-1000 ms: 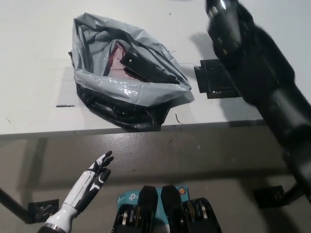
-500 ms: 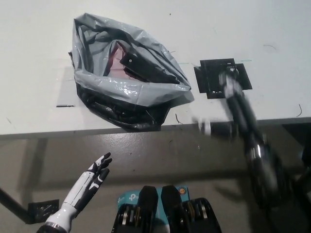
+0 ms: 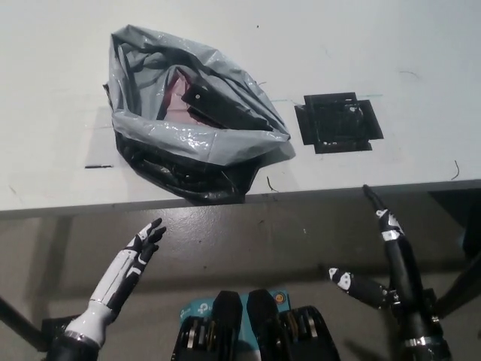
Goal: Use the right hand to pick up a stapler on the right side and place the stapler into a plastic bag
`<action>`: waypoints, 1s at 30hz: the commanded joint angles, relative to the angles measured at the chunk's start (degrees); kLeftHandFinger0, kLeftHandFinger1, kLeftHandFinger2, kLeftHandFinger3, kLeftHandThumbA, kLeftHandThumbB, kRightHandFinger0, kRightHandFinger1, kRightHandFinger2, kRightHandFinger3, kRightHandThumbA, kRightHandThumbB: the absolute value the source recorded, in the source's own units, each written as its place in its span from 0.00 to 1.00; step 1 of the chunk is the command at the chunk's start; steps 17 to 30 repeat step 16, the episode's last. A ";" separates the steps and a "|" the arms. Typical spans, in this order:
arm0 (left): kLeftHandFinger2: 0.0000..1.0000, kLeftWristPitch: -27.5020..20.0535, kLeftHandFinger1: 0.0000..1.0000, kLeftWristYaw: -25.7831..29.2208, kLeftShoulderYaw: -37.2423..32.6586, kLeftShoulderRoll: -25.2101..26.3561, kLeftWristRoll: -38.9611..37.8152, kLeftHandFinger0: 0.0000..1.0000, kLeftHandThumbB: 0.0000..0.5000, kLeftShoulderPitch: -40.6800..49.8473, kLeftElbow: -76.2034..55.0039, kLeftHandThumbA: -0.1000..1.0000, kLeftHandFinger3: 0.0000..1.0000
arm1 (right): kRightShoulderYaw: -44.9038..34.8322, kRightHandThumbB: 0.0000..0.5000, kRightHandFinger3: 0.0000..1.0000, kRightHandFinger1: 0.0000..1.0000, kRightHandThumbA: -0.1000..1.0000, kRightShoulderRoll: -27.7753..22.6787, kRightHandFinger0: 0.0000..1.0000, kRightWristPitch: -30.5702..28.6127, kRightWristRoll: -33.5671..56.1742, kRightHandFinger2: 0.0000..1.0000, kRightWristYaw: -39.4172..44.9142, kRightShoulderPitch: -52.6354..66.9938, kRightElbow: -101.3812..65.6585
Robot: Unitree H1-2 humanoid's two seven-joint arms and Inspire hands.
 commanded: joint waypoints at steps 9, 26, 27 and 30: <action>1.00 -9.78 1.00 3.38 3.60 -3.57 -1.12 1.00 1.00 5.19 -0.14 1.00 1.00 | 0.81 0.59 1.00 1.00 0.91 -1.62 1.00 -6.34 3.19 1.00 1.94 3.00 7.02; 1.00 -9.89 1.00 3.66 4.68 -4.08 -1.62 1.00 1.00 5.92 0.35 1.00 1.00 | 0.03 0.59 1.00 1.00 0.94 -1.05 1.00 -6.34 5.70 1.00 4.89 3.12 6.75; 1.00 -9.89 1.00 3.66 4.68 -4.08 -1.62 1.00 1.00 5.92 0.35 1.00 1.00 | 0.03 0.59 1.00 1.00 0.94 -1.05 1.00 -6.34 5.70 1.00 4.89 3.12 6.75; 1.00 -9.89 1.00 3.66 4.68 -4.08 -1.62 1.00 1.00 5.92 0.35 1.00 1.00 | 0.03 0.59 1.00 1.00 0.94 -1.05 1.00 -6.34 5.70 1.00 4.89 3.12 6.75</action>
